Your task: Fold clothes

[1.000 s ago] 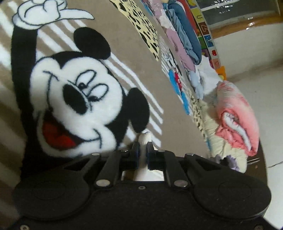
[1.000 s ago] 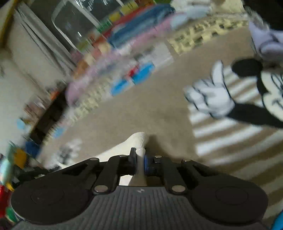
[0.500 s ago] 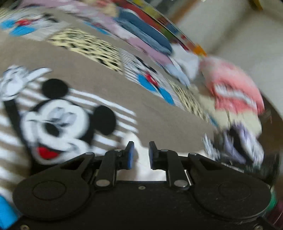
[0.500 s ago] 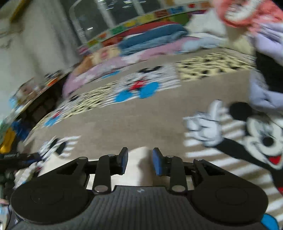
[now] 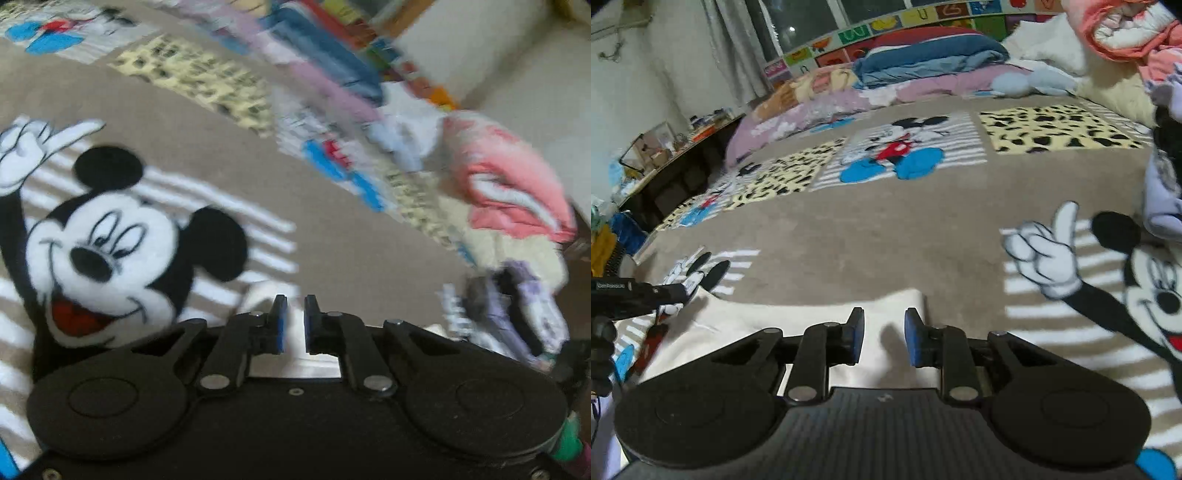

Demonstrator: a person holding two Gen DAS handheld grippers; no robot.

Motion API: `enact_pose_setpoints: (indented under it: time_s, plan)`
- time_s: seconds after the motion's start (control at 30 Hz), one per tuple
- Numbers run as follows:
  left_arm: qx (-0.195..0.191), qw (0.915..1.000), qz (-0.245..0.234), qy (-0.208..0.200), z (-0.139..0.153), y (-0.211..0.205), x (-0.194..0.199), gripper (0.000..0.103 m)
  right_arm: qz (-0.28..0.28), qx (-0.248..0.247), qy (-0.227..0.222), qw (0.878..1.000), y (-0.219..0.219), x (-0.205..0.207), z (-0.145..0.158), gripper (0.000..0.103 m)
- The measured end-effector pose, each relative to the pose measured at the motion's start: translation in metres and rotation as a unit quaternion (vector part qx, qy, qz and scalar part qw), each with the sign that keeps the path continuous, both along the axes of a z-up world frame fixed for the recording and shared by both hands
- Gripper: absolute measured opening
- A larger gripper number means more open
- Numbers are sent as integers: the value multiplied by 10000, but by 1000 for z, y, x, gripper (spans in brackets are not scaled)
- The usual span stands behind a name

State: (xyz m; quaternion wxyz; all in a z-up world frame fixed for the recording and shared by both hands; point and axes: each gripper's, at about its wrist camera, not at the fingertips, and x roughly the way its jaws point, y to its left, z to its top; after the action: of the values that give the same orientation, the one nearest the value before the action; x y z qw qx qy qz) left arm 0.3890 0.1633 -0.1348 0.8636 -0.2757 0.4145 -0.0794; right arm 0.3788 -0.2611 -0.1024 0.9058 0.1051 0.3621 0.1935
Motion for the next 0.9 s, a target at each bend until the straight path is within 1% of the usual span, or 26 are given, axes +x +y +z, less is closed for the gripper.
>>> enact_pose_setpoints:
  time_s: [0.03, 0.07, 0.1, 0.13, 0.17, 0.2, 0.23, 0.27, 0.3, 0.4, 0.43, 0.47, 0.53, 0.6, 0.67, 0.77, 0.8, 0.87, 0.9]
  plan:
    - [19, 9998, 164, 139, -6, 3, 4, 5, -72, -79, 216, 9997, 1, 8, -9, 25]
    - [-86, 9994, 305, 168, -7, 7, 3, 5, -143, -158, 431, 9988, 2, 16, -19, 24]
    - [-233, 9987, 431, 171, -6, 11, 2, 5, -215, -232, 637, 9975, 3, 23, -28, 20]
    - [-289, 9983, 492, 77, -1, 13, -2, 7, -297, -152, 578, 9978, -1, 23, -30, 16]
    - [-246, 9982, 541, -39, 4, 15, -8, 20, -370, -98, 614, 9974, -4, 22, -26, 15]
    - [-176, 9979, 604, -140, 9, 16, -15, 25, -440, -45, 646, 9969, -7, 22, -23, 15]
    - [-133, 9978, 604, -220, 13, 16, -24, 26, -444, -49, 575, 9973, -9, 18, -17, 19]
    - [-104, 9979, 571, -289, 17, 16, -34, 26, -527, -44, 432, 9977, -14, 10, -9, 25]
    - [-76, 9979, 537, -359, 20, 16, -44, 26, -634, 93, 331, 9974, -21, 1, -4, 26]
    - [189, 9972, 388, -610, 32, 3, -84, 26, -931, 747, 163, 9927, -56, -38, 7, 28]
    - [233, 9968, 327, -692, 36, -3, -101, 30, -1005, 803, 91, 9917, -64, -52, 10, 29]
    - [303, 9962, 264, -776, 38, -10, -116, 36, -1081, 861, 19, 9904, -73, -66, 13, 30]
    - [535, 9941, 100, -942, 40, -30, -150, 42, -1334, 1106, -111, 9848, -92, -102, 17, 30]
    - [786, 9908, -96, -1095, 39, -53, -188, 43, -1584, 1403, -218, 9771, -112, -141, 18, 32]
    - [1065, 9861, -288, -1240, 37, -77, -223, 43, -1799, 1640, -278, 9695, -124, -171, 13, 36]
    - [1602, 9735, -684, -1480, 31, -121, -275, 43, -2157, 1914, -321, 9570, -136, -221, -4, 39]
    - [1775, 9681, -830, -1564, 28, -136, -292, 43, -2290, 1978, -319, 9526, -138, -236, -11, 39]
    - [2135, 9545, -1084, -1777, 23, -163, -325, 43, -2577, 2157, -285, 9414, -143, -260, -27, 39]
    - [2218, 9485, -1261, -1877, 20, -174, -340, 43, -2685, 2213, -271, 9371, -144, -269, -35, 39]
